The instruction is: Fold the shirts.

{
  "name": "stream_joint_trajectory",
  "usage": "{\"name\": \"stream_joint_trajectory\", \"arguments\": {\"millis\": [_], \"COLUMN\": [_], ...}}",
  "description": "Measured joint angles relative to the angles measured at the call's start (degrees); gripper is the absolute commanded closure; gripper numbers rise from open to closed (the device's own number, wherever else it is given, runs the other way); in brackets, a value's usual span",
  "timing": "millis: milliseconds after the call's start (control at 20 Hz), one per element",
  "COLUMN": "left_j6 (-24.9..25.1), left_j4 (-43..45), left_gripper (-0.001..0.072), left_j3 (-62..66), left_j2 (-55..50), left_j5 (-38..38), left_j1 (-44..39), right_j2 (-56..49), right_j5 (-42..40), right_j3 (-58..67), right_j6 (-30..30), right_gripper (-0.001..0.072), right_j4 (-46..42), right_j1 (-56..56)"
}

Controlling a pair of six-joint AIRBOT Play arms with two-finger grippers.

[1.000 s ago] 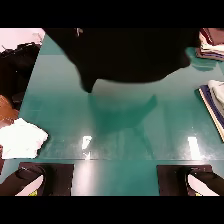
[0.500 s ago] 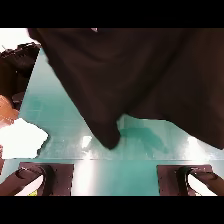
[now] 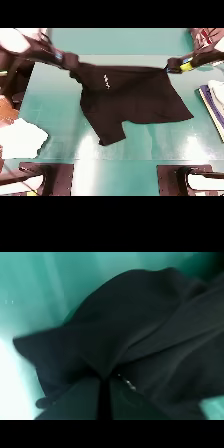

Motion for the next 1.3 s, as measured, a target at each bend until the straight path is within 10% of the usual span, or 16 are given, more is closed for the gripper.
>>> {"name": "stream_joint_trajectory", "arguments": {"millis": [200, 250, 300, 350, 850, 1300], "left_j6": [1.07, 1.18, 1.29, 1.31, 1.22, 3.74], "left_j4": [0.07, 0.02, 0.04, 0.55, 0.92, -16.39], "left_gripper": [0.0675, 0.045, 0.0149, 0.0115, 0.0115, 0.0117], "left_j3": [-1.68, -1.81, -1.81, -1.66, -6.78, -34.4], "left_j2": [-8.37, -9.44, -10.19, -10.8, -5.75, 1.49], "left_j5": [8.61, 10.71, 11.91, 12.66, -6.14, 3.67], "left_j1": [0.0, 0.0, 0.0, 0.04, 5.66, 5.66], "right_j2": [-7.43, -8.92, -10.08, -11.15, -4.44, 12.07], "right_j5": [-3.3, -3.45, -3.67, -3.74, 4.55, -0.68], "right_j3": [2.12, 3.39, 4.68, 6.05, 7.82, -12.57], "right_j6": [0.17, 0.2, 0.22, 0.24, -1.88, -2.73], "right_gripper": [0.0688, 0.0659, 0.0467, 0.0319, 0.0323, 0.0323], "right_j4": [0.42, 0.72, 1.27, 1.92, 5.9, 6.29], "right_j1": [0.02, 0.04, 0.02, -0.09, -5.46, -9.14]}}
